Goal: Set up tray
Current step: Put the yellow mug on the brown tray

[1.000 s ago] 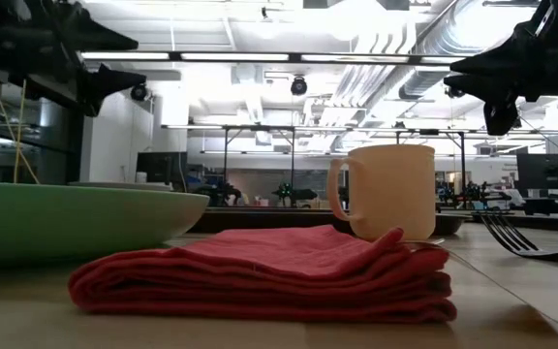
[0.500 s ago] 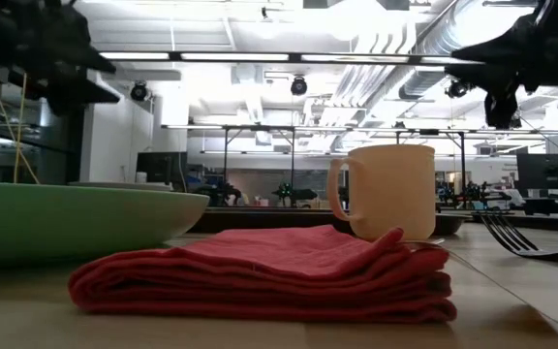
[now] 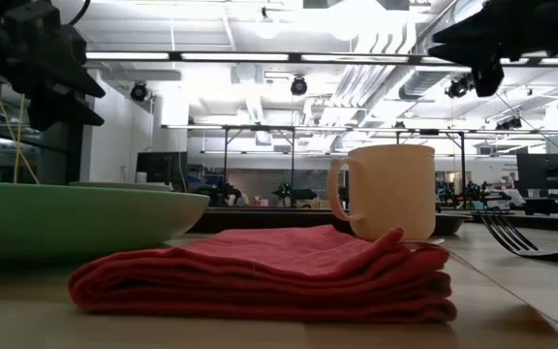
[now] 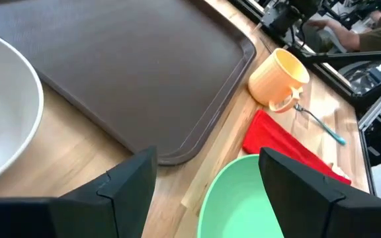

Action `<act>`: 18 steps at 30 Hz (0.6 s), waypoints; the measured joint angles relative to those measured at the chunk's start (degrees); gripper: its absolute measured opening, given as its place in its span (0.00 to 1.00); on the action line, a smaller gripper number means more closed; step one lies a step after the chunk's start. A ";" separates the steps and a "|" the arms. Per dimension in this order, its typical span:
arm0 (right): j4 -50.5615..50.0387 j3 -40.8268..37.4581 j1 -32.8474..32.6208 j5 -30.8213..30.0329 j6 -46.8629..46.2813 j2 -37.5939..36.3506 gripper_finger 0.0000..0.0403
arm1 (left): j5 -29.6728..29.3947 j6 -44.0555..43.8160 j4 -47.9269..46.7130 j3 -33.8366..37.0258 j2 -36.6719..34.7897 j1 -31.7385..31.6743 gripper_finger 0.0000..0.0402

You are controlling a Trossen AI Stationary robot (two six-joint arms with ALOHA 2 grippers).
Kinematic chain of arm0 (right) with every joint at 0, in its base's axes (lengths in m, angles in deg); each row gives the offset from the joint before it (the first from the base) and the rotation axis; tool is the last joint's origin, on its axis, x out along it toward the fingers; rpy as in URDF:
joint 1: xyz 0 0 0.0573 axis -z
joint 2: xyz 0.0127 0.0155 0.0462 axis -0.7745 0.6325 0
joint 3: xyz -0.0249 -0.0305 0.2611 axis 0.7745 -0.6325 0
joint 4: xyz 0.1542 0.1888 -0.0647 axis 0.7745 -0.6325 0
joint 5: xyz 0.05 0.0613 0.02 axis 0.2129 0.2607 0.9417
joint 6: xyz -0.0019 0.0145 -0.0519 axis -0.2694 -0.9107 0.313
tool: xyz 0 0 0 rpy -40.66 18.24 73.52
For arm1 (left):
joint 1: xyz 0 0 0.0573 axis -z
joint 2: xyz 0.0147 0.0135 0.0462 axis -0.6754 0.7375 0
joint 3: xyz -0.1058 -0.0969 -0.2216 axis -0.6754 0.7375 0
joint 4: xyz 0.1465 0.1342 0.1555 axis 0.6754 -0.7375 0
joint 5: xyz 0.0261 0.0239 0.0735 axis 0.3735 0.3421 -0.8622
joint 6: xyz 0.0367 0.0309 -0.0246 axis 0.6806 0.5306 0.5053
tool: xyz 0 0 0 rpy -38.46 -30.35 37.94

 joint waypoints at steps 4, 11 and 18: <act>-5.43 6.71 0.00 1.12 -0.29 8.97 0.19 | 0.07 -0.23 -0.01 0.00 0.00 0.00 0.73; -15.70 20.02 0.00 3.61 -0.49 23.71 0.19 | 0.08 -0.23 -0.01 0.00 -0.02 0.00 0.73; -30.38 31.80 0.02 7.94 -4.97 36.32 0.19 | 0.01 -0.43 0.03 0.02 -0.02 0.02 0.73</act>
